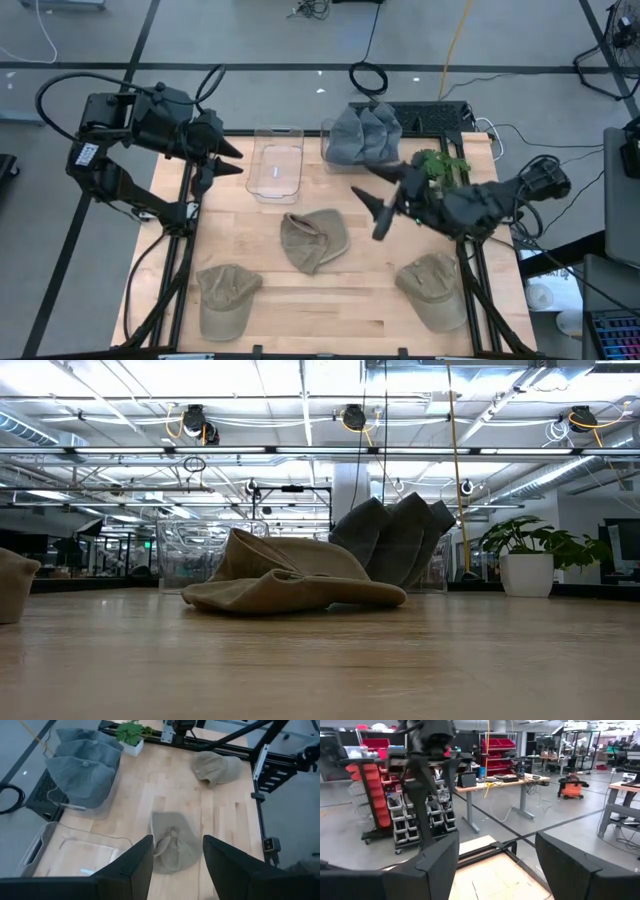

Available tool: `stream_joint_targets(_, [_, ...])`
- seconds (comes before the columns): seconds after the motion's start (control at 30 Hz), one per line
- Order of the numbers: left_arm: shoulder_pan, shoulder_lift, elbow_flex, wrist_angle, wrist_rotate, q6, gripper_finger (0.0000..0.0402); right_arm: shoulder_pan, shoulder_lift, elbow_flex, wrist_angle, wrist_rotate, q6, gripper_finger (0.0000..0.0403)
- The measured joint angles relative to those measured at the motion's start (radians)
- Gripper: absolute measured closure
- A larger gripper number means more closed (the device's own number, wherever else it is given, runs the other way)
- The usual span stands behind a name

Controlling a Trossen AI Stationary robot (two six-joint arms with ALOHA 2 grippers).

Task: Pick & Place hat
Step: Put the bottom right brown cap into the left transparent bin

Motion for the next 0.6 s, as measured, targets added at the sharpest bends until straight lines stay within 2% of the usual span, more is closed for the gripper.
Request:
stream_joint_targets(0.17, [0.000, 0.003, 0.000, 0.000, -0.040, -0.072, 0.0220, 0.118, 0.000, 0.000, -0.001, 0.068, -0.022, 0.0155])
stream_joint_targets(0.37, [0.000, 0.011, 0.000, 0.010, -0.049, -0.226, 0.0220, 0.282, 0.000, 0.000, -0.002, 0.138, -0.015, 0.0155])
stream_joint_targets(0.6, [0.000, 0.018, 0.000, 0.010, -0.051, -0.350, 0.0220, 0.477, 0.000, 0.000, -0.002, 0.141, 0.079, 0.0155])
